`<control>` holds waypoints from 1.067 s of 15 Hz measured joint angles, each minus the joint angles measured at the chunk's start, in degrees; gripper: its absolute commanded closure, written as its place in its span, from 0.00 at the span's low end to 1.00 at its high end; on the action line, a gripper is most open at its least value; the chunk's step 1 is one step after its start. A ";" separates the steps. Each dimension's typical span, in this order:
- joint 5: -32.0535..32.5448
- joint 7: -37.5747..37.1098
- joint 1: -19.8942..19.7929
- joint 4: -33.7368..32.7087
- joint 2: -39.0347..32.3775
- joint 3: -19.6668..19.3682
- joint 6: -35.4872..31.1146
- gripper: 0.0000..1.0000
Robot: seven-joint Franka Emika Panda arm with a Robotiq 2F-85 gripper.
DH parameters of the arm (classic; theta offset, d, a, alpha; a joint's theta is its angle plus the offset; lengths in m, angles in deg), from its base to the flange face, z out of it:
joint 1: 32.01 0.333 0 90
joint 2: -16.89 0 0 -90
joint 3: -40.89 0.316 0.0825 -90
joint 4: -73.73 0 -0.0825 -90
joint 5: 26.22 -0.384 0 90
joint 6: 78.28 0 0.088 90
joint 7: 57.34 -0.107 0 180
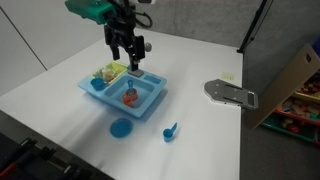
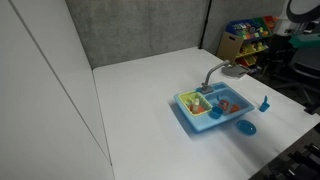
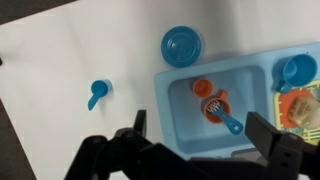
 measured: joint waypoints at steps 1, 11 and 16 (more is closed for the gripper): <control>0.00 0.43 -0.16 -0.12 1.05 0.18 1.66 0.00; 0.01 2.45 -0.32 -0.42 10.59 2.75 8.53 0.00; 0.21 4.40 -0.25 -0.20 15.78 4.46 11.87 0.00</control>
